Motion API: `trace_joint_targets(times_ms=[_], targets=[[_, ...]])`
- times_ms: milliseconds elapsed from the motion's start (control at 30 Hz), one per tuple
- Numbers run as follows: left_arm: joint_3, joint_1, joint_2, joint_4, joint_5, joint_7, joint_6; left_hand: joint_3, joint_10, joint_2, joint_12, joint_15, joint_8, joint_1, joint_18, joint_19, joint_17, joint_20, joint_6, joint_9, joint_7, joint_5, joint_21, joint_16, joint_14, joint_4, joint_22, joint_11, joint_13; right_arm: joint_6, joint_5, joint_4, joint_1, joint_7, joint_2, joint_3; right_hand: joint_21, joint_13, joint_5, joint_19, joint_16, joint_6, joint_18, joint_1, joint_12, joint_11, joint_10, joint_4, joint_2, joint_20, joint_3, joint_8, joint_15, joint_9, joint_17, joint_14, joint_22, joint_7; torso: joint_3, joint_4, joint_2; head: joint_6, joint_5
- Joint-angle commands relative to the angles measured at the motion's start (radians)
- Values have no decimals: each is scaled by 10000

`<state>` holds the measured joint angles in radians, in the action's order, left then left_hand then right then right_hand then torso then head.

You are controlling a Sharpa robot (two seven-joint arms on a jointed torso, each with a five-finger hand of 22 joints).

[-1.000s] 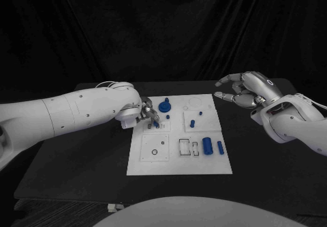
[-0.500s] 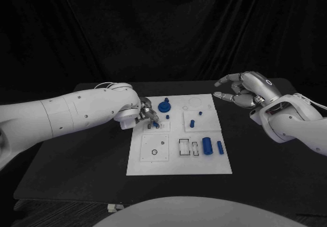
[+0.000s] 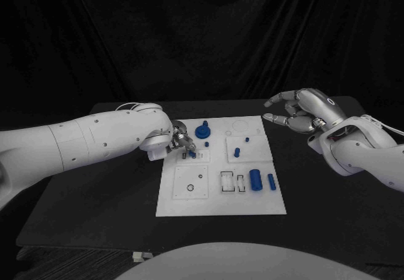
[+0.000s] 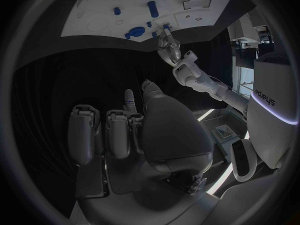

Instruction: Assemble the parts on the task board

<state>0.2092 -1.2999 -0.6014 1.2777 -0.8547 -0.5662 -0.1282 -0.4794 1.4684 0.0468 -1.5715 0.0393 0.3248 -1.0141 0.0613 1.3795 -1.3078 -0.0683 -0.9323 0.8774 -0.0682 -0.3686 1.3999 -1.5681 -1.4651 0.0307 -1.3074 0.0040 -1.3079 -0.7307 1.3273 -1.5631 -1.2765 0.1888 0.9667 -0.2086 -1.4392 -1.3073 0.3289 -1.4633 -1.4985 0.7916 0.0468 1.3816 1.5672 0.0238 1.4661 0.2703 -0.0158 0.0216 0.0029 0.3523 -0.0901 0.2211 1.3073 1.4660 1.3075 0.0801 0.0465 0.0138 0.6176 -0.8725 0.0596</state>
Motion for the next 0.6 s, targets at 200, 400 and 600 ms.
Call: trace_joint_targets(times_ms=[200, 400, 600], targets=[[34, 75, -69, 91, 17, 63, -120, -86, 1024, 65, 7, 68, -10, -50, 18, -56, -2630, 10, -11, 28, 38, 40, -59, -27, -1057, 40, -1107, -76, -2629, 66, 1, 14, 44, -175, -15, 8, 44, -2635, 35, -532, 48, 40, -112, 30, 36, -92, 1047, -38, 77, 63, -19, 36, 102, -10, 754, 708, 2159, 32, 2, -8, -4, -2, 47], [34, 76, -117, 177, 17, 52, -141, -91, 1024, 56, 7, 69, -7, -62, 21, -66, -2630, 10, -16, 34, 40, 40, -71, -27, -1057, 51, -1099, -77, -2629, 86, 0, 19, 55, -190, -20, 8, 52, -2635, 37, -528, 49, 45, -110, 32, 36, -97, 1047, -39, 85, 69, -24, 39, 107, -22, 751, 707, 2156, 37, -1, -2, -1, -2, 37], [34, 76, -115, 194, 17, 55, -141, -93, 1024, 48, 7, 69, -7, -68, 24, -75, -2630, 10, -18, 38, 40, 40, -81, -27, -1057, 57, -1093, -77, -2629, 100, 0, 25, 61, -194, -35, 8, 52, -2635, 37, -528, 49, 45, -110, 32, 36, -97, 1047, -39, 85, 69, -24, 39, 107, -22, 751, 707, 2156, 37, -3, -2, -5, -2, 60]])
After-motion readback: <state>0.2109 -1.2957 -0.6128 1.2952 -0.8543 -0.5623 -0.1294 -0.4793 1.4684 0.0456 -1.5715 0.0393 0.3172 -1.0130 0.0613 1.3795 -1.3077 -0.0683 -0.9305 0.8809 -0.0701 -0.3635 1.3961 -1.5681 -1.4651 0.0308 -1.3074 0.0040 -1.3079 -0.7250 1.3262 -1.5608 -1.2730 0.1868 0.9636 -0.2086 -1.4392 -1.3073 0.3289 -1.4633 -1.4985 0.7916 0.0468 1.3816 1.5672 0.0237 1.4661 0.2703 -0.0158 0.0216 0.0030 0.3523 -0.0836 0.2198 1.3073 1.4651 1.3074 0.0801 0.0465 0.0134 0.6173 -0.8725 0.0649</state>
